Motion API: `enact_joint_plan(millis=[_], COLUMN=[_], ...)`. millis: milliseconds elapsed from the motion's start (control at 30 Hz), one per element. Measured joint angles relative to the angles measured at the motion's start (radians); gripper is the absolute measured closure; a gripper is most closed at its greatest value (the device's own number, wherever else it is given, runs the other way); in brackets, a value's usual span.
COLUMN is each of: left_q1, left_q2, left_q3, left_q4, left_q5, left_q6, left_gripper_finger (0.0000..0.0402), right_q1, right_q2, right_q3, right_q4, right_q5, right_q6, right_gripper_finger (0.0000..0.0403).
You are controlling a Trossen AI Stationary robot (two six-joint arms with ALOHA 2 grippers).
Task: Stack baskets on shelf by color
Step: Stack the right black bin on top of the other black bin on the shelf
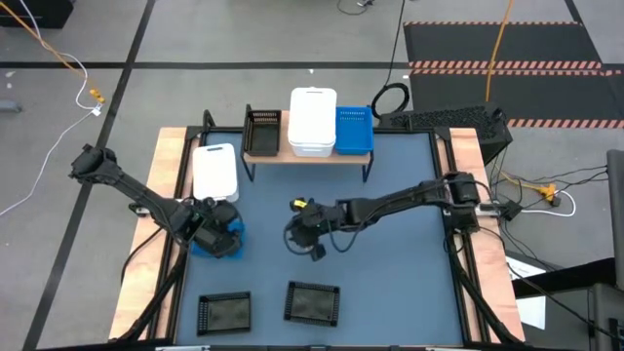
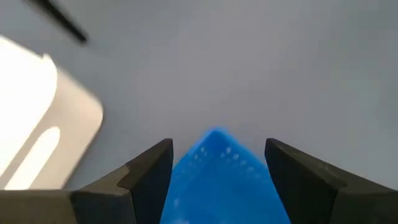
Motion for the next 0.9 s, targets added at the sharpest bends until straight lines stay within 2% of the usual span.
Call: enact_joint_plan(millis=[133, 233, 333, 467, 600, 700, 800, 900], left_q1=[0.0, 0.003, 0.003, 0.004, 0.027, 0.053, 0.073, 0.096], left_q2=[0.005, 0.016, 0.038, 0.07, 0.09, 0.101, 0.125, 0.162], left_q3=[-0.011, -0.027, -0.04, -0.043, -0.043, -0.044, -0.045, -0.043], left_q4=[0.115, 0.251, 0.395, 0.508, 0.582, 0.634, 0.677, 0.759], left_q5=[-0.103, -0.168, -0.185, -0.185, -0.159, -0.102, -0.038, 0.032], left_q6=[0.124, 0.243, 0.358, 0.543, 0.684, 0.735, 0.784, 0.854], left_gripper_finger=[0.0144, 0.0144, 0.0144, 0.0144, 0.0144, 0.0144, 0.0144, 0.0144], right_q1=[0.001, 0.002, 0.004, 0.004, 0.008, 0.016, 0.044, 0.097], right_q2=[-0.074, -0.131, -0.187, -0.263, -0.339, -0.388, -0.404, -0.402], right_q3=[0.002, 0.001, -0.007, -0.042, -0.107, -0.177, -0.244, -0.276], right_q4=[-0.11, -0.19, -0.258, -0.34, -0.36, -0.266, -0.117, -0.083], right_q5=[-0.007, -0.072, -0.168, -0.265, -0.354, -0.391, -0.392, -0.387], right_q6=[-0.005, -0.004, -0.018, -0.033, -0.034, -0.032, 0.032, 0.092], right_gripper_finger=[0.0286, 0.0286, 0.0287, 0.0287, 0.0287, 0.0287, 0.0287, 0.0287])
